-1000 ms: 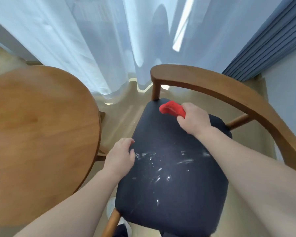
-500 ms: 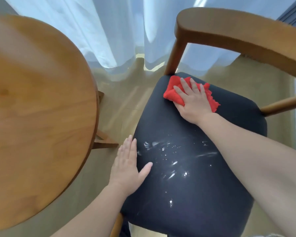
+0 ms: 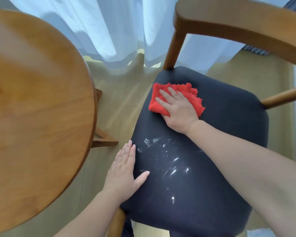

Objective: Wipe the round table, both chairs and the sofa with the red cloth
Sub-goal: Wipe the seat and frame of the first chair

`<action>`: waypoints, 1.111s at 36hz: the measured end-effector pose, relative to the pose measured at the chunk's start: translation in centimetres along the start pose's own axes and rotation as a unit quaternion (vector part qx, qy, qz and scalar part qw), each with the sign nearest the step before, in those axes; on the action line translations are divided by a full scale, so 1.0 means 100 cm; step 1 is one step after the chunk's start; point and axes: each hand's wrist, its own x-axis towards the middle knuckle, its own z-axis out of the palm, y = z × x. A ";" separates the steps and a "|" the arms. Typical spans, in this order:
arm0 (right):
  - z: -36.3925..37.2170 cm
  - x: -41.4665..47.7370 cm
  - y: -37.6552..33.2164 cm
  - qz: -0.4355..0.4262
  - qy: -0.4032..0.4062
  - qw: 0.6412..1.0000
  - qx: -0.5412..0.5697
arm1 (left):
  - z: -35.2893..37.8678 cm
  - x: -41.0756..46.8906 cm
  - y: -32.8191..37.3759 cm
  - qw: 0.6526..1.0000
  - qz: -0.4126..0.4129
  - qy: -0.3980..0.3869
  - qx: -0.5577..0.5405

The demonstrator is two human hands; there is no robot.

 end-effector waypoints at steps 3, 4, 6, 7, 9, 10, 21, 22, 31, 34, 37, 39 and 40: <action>0.008 -0.019 -0.017 -0.053 -0.002 0.999 0.003 | -0.005 -0.004 -0.001 1.000 0.006 0.005 0.001; 0.012 -0.027 -0.024 -0.074 -0.002 0.997 0.003 | -0.007 -0.006 -0.002 1.000 0.007 0.012 0.002; 0.020 -0.043 -0.039 -0.115 -0.007 0.993 0.002 | -0.011 -0.009 -0.003 1.000 0.004 0.017 0.006; 0.023 -0.050 -0.045 -0.132 -0.012 0.991 0.000 | -0.013 -0.009 -0.004 1.000 -0.001 0.022 0.008; 0.026 -0.058 -0.050 -0.152 -0.022 0.988 -0.011 | -0.016 -0.009 -0.002 1.000 -0.014 0.026 0.010; 0.027 -0.058 -0.049 -0.157 -0.024 0.987 -0.018 | -0.017 -0.008 -0.002 1.000 -0.018 0.024 0.005; 0.018 -0.033 -0.033 -0.223 -0.038 0.972 -0.065 | -0.013 -0.002 -0.006 0.999 -0.010 0.029 -0.016; 0.018 -0.030 -0.031 -0.232 -0.033 0.970 -0.061 | -0.013 -0.003 -0.005 0.999 -0.011 0.028 -0.019; 0.005 0.021 -0.003 -0.208 0.047 0.976 -0.044 | -0.016 0.005 -0.009 1.000 -0.007 0.026 0.001; -0.006 0.045 0.019 -0.136 0.056 0.988 -0.042 | -0.018 0.008 -0.007 0.999 -0.007 0.031 -0.001; -0.016 0.061 0.036 -0.063 0.055 0.995 -0.048 | -0.018 0.010 -0.007 1.000 -0.005 0.030 0.001; -0.024 0.069 0.044 -0.005 0.056 0.997 -0.043 | -0.018 0.012 -0.005 1.000 -0.002 0.028 0.000; -0.027 0.072 0.047 0.024 0.056 0.997 -0.037 | -0.017 0.012 -0.005 1.000 -0.002 0.025 -0.002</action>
